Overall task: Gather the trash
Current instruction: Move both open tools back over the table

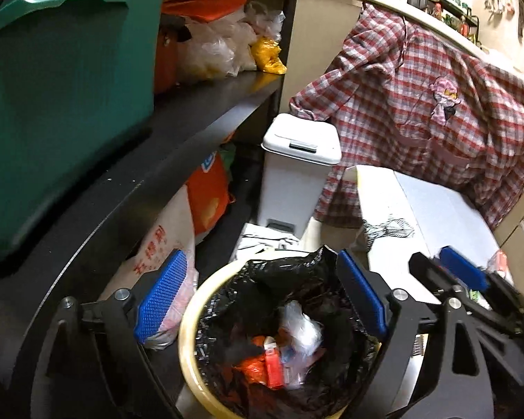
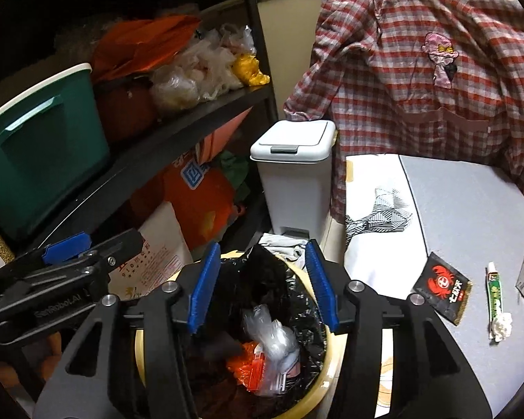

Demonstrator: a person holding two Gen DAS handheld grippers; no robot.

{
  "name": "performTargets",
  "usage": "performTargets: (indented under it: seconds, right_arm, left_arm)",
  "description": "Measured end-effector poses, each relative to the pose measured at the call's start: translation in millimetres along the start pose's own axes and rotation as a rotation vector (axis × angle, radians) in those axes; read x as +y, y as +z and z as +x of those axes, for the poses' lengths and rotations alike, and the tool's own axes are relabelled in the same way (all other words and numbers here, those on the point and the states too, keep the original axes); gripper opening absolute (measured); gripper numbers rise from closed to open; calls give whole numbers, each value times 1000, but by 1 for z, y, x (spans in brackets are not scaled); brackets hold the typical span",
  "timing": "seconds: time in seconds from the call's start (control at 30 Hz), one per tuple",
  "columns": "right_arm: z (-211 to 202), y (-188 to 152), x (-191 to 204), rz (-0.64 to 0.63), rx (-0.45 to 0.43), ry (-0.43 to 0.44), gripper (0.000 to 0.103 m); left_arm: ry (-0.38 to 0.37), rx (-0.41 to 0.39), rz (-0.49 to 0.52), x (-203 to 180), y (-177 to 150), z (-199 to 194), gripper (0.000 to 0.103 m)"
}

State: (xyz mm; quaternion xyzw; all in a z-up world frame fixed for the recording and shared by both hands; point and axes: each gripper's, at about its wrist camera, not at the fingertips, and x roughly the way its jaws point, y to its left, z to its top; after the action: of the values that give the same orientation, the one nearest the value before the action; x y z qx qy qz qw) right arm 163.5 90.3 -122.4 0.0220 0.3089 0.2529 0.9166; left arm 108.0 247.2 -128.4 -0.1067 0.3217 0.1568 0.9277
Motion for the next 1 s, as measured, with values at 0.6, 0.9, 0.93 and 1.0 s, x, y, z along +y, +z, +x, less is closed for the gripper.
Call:
performTargets:
  seconds: [0.6, 0.9, 0.93, 1.0]
  right_arm:
    - [-63, -9, -39, 49, -19, -53, 78]
    - [-119, -25, -106, 91, -53, -156, 83]
    - [-124, -26, -116, 100, -56, -174, 83]
    - [-132, -28, -135, 119, -58, -205, 83]
  left_arm:
    - [-46, -44, 29, -34, -4, -20, 93]
    - [-87, -103, 139, -96, -11, -37, 95]
    - [-92, -103, 153, -104, -13, -38, 95]
    - [-101, -98, 178, -118, -16, -39, 95]
